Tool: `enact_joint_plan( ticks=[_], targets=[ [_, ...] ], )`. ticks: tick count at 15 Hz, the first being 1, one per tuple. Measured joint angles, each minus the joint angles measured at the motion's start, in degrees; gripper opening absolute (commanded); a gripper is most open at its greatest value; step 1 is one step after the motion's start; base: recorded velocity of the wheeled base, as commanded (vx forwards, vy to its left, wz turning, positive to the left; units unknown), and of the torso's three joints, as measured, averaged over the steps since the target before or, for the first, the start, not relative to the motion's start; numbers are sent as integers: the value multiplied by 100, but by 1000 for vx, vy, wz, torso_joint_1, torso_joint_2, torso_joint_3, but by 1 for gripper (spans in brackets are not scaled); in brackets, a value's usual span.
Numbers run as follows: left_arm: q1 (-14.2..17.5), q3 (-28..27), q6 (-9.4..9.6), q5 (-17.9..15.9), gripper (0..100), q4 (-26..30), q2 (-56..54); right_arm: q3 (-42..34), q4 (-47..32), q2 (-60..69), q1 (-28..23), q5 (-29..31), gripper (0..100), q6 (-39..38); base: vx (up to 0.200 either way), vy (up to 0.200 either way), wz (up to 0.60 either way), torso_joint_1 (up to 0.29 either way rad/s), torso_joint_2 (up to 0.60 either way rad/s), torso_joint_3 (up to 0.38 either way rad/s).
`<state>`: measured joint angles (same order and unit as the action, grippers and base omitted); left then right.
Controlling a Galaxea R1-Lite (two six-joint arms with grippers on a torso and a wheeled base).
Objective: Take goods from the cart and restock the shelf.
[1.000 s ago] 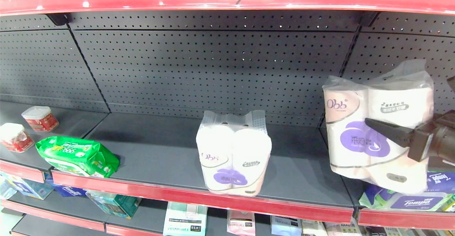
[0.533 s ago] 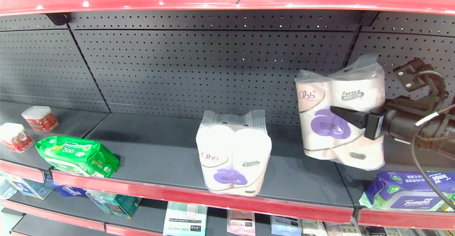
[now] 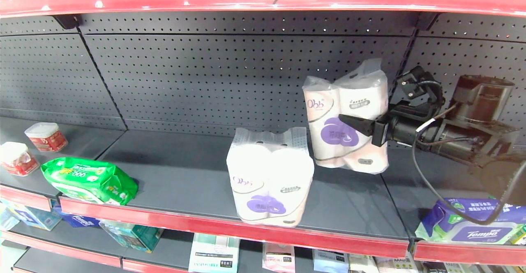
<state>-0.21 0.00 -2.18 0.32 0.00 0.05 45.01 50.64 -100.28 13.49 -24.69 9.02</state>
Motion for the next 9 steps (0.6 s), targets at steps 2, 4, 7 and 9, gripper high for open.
enact_joint_plan(
  ticks=[2, 4, 7, 9],
  targets=[
    [-1, 0, 0, 0, 100, 0, 0, 184, 385, -390, 37, -457, 0, -13, 0, 0, 0, 0, 0, 0],
    [2, 0, 0, 1, 100, 0, 0, 372, 607, -794, 65, -807, 0, -11, 0, 0, 0, 0, 0, 0],
    [2, 0, 0, 1, 100, 0, 0, 739, 816, -1369, 85, -1134, 0, 41, 0, 0, 0, 0, 0, 0],
    [2, 0, 0, 0, 100, 0, 0, 997, 902, -1701, 87, -1308, 0, 149, 0, 0, 0, 0, 0, 0]
  ],
)
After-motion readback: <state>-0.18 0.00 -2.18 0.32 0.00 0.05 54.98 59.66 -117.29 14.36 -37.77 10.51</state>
